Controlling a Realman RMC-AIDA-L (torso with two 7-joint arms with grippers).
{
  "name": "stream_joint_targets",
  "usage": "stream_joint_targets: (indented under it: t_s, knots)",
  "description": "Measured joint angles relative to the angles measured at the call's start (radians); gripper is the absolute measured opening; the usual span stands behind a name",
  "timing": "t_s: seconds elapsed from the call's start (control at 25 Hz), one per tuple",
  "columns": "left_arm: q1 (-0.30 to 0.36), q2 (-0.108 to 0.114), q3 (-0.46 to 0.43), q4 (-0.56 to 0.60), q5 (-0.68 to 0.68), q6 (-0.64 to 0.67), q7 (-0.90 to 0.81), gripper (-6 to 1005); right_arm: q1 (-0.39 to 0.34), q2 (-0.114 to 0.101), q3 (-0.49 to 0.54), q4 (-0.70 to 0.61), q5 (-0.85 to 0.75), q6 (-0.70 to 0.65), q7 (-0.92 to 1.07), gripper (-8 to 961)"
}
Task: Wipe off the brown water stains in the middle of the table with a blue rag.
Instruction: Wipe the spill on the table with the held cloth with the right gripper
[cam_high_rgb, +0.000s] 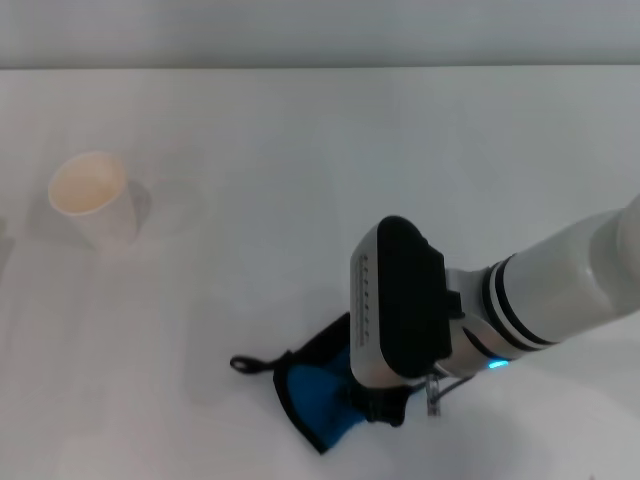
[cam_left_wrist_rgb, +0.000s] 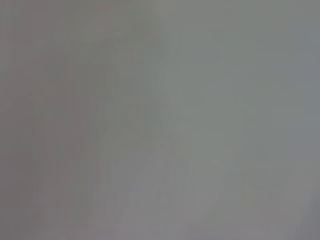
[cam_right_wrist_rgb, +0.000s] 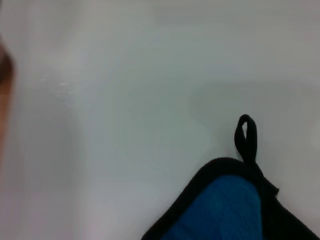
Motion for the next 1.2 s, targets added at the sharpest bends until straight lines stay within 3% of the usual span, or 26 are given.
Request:
stream_joint_targets:
  t_s: [0.36, 0.6, 1.2]
  knots:
    - [0.0, 0.0, 0.001, 0.0, -0.001, 0.0, 0.0, 861, 0.001, 0.003, 0.019, -0.012, 0.028, -0.054, -0.052, 91]
    - [0.0, 0.0, 0.0, 0.0, -0.001, -0.005, 0.0, 862, 0.023, 0.004, 0.04, 0.042, 0.019, 0.062, -0.055, 94]
    - [-0.006, -0.001, -0.021, 0.002, 0.0, -0.009, 0.0, 861, 0.045, 0.0, 0.304, 0.126, -0.075, 0.047, -0.049, 101]
